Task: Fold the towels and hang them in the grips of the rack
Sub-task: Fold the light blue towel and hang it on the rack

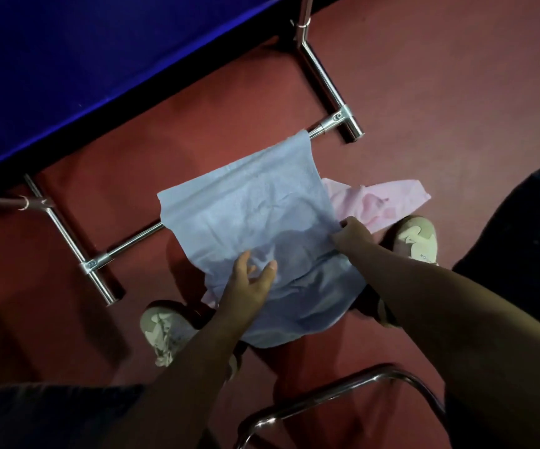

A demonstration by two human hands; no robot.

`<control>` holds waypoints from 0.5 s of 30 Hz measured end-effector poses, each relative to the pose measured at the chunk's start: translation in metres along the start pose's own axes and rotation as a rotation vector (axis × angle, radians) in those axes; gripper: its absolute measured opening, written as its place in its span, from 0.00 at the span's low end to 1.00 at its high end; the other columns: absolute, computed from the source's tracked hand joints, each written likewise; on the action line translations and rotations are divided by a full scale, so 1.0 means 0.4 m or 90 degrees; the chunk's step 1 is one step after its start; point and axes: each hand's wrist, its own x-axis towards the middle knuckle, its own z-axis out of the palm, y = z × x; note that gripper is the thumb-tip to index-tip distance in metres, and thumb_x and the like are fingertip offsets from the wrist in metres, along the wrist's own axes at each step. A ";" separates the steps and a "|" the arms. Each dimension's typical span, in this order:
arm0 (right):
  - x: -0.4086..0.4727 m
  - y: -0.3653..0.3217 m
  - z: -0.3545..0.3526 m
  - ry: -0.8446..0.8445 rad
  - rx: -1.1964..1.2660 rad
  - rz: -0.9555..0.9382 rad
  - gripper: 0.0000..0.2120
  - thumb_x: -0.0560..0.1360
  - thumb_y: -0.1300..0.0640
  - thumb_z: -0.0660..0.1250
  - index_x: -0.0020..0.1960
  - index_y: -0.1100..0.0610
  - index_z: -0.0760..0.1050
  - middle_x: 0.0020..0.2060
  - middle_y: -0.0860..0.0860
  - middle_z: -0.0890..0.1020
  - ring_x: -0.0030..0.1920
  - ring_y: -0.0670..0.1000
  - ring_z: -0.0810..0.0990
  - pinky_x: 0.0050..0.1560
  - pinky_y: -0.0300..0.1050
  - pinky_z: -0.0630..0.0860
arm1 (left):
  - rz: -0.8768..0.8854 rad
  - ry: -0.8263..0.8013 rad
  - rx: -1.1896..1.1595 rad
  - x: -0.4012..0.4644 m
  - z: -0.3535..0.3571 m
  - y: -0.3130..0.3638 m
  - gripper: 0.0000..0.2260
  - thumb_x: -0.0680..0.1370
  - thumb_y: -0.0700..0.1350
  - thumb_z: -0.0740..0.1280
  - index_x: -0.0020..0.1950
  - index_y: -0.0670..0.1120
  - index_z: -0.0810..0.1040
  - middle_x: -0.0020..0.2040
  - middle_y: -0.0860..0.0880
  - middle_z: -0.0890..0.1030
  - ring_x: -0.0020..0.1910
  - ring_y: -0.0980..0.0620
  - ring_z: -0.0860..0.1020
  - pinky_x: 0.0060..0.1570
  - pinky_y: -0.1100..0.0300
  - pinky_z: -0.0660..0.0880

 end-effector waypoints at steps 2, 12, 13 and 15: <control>-0.014 -0.011 -0.005 -0.005 -0.012 -0.003 0.09 0.72 0.56 0.63 0.51 0.58 0.71 0.47 0.56 0.78 0.46 0.57 0.76 0.43 0.43 0.67 | -0.005 -0.002 0.004 -0.004 0.000 -0.003 0.28 0.77 0.51 0.66 0.74 0.48 0.61 0.68 0.46 0.70 0.56 0.56 0.71 0.52 0.65 0.64; -0.298 -0.226 -0.018 -0.068 0.250 -0.205 0.06 0.72 0.62 0.65 0.37 0.55 0.73 0.34 0.52 0.77 0.36 0.51 0.74 0.40 0.42 0.72 | 0.078 0.025 -0.015 -0.110 -0.022 0.059 0.30 0.75 0.42 0.68 0.74 0.47 0.59 0.65 0.47 0.71 0.55 0.53 0.72 0.52 0.62 0.70; -0.352 -0.249 -0.029 -0.090 0.285 -0.222 0.10 0.72 0.63 0.65 0.33 0.55 0.70 0.31 0.51 0.75 0.33 0.50 0.73 0.37 0.42 0.71 | 0.088 0.042 -0.027 -0.138 -0.033 0.071 0.31 0.74 0.42 0.69 0.74 0.48 0.59 0.66 0.47 0.71 0.54 0.53 0.72 0.51 0.61 0.71; -0.461 -0.282 -0.060 -0.122 0.337 -0.274 0.16 0.73 0.63 0.66 0.30 0.55 0.66 0.28 0.52 0.72 0.33 0.50 0.72 0.37 0.42 0.71 | 0.130 0.092 -0.031 -0.201 -0.060 0.096 0.33 0.72 0.45 0.71 0.73 0.50 0.61 0.63 0.50 0.73 0.53 0.53 0.74 0.49 0.61 0.70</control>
